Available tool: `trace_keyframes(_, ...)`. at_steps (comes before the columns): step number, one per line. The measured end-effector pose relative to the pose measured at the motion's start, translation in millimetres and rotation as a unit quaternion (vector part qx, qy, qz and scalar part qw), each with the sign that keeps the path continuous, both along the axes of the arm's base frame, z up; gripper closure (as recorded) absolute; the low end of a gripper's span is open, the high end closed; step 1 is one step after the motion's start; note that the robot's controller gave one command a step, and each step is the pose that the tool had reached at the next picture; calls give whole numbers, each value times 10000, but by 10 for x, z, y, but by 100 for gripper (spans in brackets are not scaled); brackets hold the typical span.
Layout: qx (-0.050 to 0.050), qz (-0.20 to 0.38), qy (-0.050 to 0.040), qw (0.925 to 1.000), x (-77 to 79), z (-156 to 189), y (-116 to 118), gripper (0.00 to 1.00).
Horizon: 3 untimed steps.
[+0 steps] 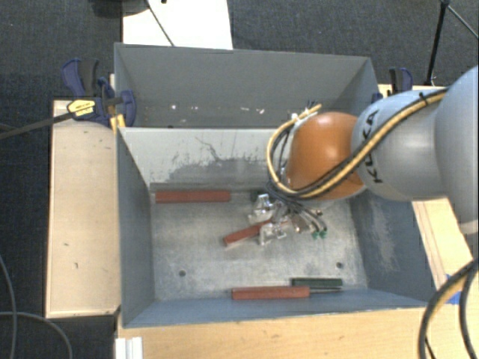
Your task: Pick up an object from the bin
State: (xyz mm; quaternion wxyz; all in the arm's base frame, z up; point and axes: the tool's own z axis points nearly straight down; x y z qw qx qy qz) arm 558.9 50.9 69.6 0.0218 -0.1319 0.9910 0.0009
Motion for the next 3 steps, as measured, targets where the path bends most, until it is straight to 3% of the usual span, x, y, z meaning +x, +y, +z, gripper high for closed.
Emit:
trace_keyframes(1,-10,70,24,10000,8,32,3,100)
trace_keyframes(3,-31,9,200,9998,-39,139,-4,100)
